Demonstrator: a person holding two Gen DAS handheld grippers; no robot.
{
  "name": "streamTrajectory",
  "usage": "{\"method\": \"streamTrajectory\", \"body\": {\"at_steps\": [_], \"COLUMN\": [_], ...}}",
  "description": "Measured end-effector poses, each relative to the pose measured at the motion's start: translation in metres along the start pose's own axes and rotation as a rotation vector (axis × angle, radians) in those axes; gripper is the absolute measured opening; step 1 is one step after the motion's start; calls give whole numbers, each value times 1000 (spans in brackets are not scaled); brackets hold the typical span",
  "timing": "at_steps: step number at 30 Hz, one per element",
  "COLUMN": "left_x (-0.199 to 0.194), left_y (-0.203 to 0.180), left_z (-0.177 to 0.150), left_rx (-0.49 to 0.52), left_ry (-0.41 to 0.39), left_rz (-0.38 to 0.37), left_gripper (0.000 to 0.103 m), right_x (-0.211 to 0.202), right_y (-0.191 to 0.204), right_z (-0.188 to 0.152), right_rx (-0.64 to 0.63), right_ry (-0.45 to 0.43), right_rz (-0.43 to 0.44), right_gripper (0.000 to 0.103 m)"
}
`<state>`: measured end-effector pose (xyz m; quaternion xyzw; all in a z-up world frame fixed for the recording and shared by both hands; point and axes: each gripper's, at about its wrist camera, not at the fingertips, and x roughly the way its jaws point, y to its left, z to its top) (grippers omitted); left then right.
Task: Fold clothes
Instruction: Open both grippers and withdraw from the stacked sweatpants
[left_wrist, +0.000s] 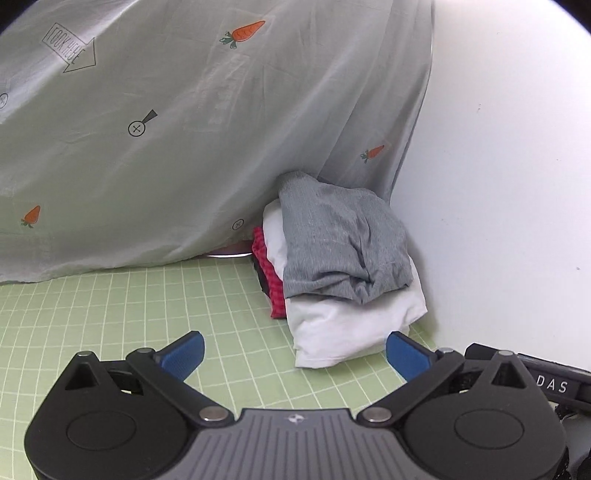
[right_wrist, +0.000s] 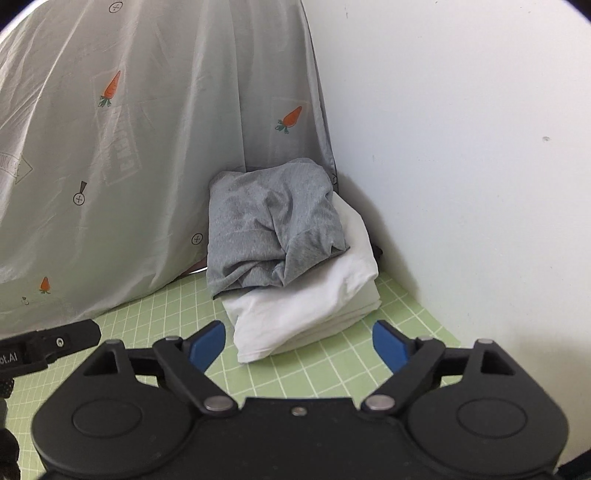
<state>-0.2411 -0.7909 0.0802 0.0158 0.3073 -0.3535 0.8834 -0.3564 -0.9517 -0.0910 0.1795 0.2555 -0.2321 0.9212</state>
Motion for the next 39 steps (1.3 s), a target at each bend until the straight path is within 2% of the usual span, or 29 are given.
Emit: {"method": "streamTrajectory", "body": {"at_steps": [12,39], "left_x": [-37,-66], "left_y": [-9,-18], "left_z": [-35,-54], "left_rx": [16,27], "left_ry": [8,12], "left_rz": [6,20], "left_gripper": [103,103], "right_x": [-50,-79], "right_y": [-6,-8], "right_z": [-44,-63], "right_rx": [-5,10], "right_ry": [50,42], "right_rz": [1,34], "right_gripper": [87,87]}}
